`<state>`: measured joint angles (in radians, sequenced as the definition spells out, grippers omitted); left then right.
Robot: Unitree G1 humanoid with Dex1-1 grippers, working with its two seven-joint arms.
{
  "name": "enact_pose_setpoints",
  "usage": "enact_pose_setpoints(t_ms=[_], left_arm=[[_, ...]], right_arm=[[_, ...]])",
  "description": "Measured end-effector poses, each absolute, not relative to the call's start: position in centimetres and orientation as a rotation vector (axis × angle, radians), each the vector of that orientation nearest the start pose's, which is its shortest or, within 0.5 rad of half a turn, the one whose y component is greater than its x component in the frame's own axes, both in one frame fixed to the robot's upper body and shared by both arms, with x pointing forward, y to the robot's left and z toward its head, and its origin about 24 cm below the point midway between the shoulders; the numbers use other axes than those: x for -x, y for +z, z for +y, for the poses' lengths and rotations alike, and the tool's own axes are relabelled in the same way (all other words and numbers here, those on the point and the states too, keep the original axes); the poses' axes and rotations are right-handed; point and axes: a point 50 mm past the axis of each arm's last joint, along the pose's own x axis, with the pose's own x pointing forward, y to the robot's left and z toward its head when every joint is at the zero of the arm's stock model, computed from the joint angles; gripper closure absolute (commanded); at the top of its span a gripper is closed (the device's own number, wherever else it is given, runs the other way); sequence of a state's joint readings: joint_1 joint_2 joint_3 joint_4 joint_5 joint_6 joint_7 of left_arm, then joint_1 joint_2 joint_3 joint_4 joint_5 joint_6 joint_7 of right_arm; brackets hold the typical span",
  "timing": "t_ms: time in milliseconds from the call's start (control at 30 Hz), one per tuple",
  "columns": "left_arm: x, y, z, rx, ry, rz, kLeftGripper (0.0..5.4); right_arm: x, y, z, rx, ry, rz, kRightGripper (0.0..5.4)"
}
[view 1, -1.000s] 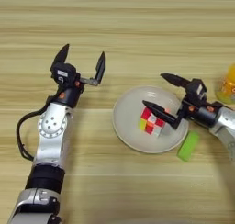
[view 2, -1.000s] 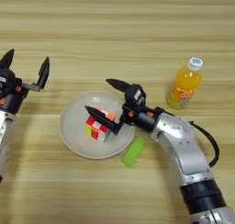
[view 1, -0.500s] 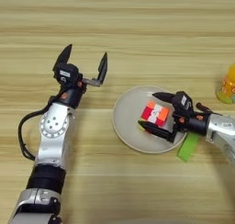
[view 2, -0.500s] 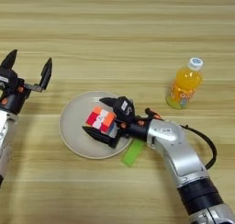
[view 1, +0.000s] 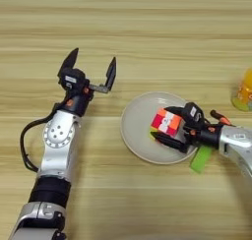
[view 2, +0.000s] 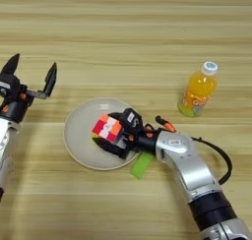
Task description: Move the objects on the table
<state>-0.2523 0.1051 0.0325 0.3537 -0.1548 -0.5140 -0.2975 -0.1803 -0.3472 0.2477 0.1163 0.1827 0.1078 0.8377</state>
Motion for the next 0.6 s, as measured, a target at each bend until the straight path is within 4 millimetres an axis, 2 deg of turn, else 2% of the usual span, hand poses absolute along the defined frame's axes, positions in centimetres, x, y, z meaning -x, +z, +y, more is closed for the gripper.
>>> enact_pose_setpoints(t_ms=[200, 600], left_arm=[[-29.1, 7.5, 15.4, -0.011, -0.279, -0.408, 0.00], [-29.1, 7.4, 15.4, -0.011, -0.279, -0.405, 0.00]], right_arm=[[-25.8, 4.0, -12.4, 0.157, 1.065, 0.191, 2.05], [-26.0, 5.3, -12.2, 0.165, 1.075, 0.153, 2.08]])
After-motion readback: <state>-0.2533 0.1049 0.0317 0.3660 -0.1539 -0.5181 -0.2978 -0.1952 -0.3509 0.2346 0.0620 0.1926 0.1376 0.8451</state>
